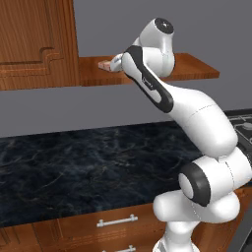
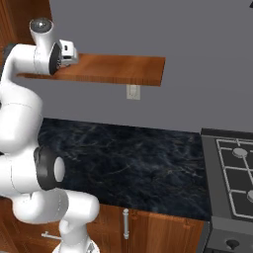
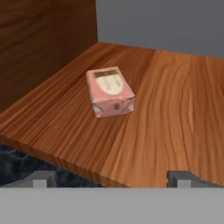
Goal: Open the cabinet. Pick the bar soap and place it next to the sink. Then close the cabinet.
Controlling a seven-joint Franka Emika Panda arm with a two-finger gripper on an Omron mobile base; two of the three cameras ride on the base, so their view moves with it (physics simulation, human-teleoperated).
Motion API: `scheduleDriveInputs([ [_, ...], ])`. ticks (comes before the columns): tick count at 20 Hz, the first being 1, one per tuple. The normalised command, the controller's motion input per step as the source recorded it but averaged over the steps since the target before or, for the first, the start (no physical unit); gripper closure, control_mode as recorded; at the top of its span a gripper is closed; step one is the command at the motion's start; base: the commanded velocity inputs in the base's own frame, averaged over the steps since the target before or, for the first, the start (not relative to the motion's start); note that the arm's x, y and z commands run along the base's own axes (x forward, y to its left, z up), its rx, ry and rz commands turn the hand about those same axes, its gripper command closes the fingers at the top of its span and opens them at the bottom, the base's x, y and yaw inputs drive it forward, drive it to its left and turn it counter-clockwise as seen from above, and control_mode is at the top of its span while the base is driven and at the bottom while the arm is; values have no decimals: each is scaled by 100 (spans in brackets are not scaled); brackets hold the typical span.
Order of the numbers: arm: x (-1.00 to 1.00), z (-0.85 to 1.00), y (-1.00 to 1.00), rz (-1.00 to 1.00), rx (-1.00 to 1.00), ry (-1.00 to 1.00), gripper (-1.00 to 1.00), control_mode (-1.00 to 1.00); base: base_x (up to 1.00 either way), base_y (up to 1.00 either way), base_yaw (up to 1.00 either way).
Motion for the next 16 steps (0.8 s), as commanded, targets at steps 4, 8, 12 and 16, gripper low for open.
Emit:
scheduleDriveInputs([
  [4,44,-10,4,0,0,0,-100,-100,0,0,0],
  [8,29,-7,16,1,0,0,-100,-100,0,0,0],
  [12,18,-18,29,4,-1,0,-100,-100,0,0,0],
  [16,27,-8,14,5,-1,0,-100,-100,0,0,0],
])
